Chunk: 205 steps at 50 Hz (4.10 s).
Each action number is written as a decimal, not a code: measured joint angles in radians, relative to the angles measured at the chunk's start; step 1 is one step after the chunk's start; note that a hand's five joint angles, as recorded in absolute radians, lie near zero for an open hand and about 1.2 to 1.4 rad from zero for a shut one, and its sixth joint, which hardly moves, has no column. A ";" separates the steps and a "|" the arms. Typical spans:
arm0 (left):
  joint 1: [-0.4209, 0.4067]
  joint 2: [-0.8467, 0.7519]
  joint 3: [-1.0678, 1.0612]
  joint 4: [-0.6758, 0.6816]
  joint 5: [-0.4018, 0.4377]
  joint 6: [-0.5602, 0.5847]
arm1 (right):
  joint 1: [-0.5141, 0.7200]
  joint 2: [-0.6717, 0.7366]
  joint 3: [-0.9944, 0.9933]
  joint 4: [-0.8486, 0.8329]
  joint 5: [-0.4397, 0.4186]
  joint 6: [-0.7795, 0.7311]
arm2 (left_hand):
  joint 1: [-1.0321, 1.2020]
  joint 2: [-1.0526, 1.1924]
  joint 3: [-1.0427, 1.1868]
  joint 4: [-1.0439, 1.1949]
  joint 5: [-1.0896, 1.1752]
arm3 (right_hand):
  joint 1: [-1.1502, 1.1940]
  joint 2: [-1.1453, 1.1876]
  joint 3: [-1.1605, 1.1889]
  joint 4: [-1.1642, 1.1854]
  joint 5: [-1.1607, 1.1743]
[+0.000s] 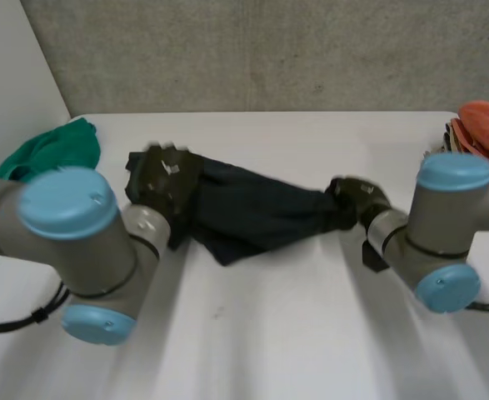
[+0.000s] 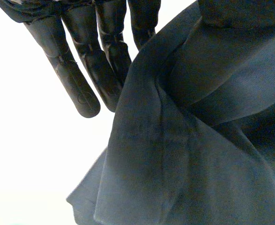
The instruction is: Fold the laundry.
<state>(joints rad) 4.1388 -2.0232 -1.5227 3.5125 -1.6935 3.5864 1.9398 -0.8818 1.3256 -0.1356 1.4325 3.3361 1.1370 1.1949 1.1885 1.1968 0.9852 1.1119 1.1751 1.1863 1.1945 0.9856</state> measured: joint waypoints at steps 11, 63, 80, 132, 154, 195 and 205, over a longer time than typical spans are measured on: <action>0.012 0.348 0.186 -0.270 -0.024 0.008 | -0.097 -0.436 -0.063 0.101 -0.066 -0.424 | 0.000 0.001 0.000 0.000 0.000 | 0.000 0.000 0.004 0.001 0.000; 0.009 -0.080 0.664 -0.104 0.019 0.062 | -0.035 -0.168 -0.415 -0.137 -0.012 -0.716 | 0.000 0.003 0.005 0.005 0.021 | 0.000 0.000 0.009 0.005 0.010; -0.059 -0.062 -0.052 -0.086 0.013 0.057 | -0.037 -0.005 -0.078 0.255 -0.073 -0.868 | 0.000 0.003 0.005 0.005 0.021 | 0.000 0.010 0.009 0.005 0.019; -0.010 -0.133 0.875 0.095 -0.056 0.401 | -0.065 -0.206 -0.413 -0.368 0.019 -0.965 | 0.000 0.004 0.006 0.005 0.026 | 0.000 0.013 0.010 0.006 0.019; -0.045 -0.070 0.139 0.068 -0.058 0.233 | -0.040 -0.055 -0.189 0.108 -0.056 -0.909 | 0.000 0.005 0.006 0.005 0.029 | 0.000 0.013 0.010 0.006 0.030; -0.061 -0.085 0.135 -0.097 -0.050 0.079 | -0.153 -0.478 0.524 0.057 -0.133 -0.544 | 0.000 0.005 0.006 0.005 0.029 | -0.516 -0.582 -0.586 -0.592 -0.553; -0.057 -0.146 0.266 -0.183 -0.049 0.048 | -0.064 -0.413 0.599 -0.097 -0.033 -0.536 | 0.000 0.005 0.006 0.005 0.029 | -0.474 -0.544 -0.536 -0.541 -0.501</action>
<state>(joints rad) 4.0816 -2.1690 -1.2570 3.3292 -1.7428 3.6339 1.8763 -1.2945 1.9250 -0.2325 1.3998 2.8005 1.1371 1.1997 1.1945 1.2022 1.0140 0.6378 0.6310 0.6501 0.6536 0.4849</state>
